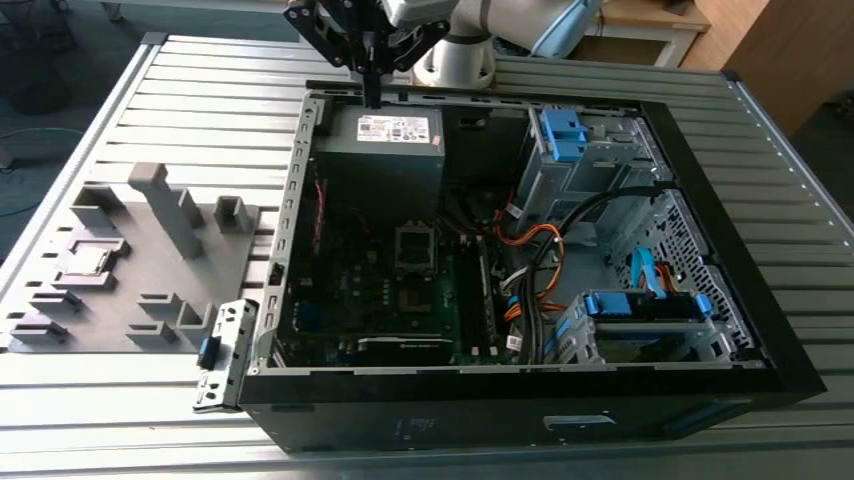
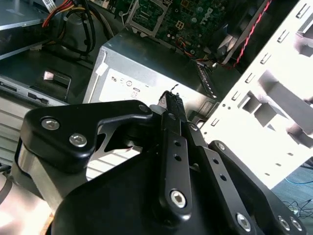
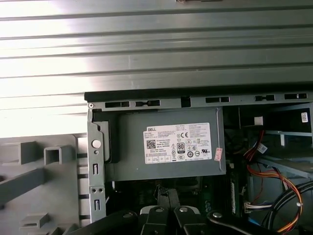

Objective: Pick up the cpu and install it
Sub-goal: 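Reach for the cpu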

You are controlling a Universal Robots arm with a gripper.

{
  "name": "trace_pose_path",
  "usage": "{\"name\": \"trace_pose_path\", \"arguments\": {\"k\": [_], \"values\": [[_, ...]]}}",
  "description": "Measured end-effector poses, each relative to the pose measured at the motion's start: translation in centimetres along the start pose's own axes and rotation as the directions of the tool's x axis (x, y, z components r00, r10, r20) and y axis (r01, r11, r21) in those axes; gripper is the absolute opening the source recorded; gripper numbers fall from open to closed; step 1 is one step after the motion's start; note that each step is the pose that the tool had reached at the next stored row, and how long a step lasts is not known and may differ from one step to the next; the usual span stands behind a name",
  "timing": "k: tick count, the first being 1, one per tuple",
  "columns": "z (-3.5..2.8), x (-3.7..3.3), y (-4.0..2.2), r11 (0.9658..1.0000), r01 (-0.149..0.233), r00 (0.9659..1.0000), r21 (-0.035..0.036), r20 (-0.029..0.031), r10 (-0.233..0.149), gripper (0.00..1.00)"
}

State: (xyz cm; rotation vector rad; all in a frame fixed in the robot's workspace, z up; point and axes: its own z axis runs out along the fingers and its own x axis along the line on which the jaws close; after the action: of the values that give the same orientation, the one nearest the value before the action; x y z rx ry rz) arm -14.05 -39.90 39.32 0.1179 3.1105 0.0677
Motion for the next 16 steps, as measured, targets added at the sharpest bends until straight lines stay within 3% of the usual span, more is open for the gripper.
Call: {"name": "trace_pose_path", "arguments": {"k": [16], "values": [[-0.02, 0.82, -0.06, 1.0, 0.0, 1.0, -0.0001, 0.0002, 0.0, 0.11]]}}
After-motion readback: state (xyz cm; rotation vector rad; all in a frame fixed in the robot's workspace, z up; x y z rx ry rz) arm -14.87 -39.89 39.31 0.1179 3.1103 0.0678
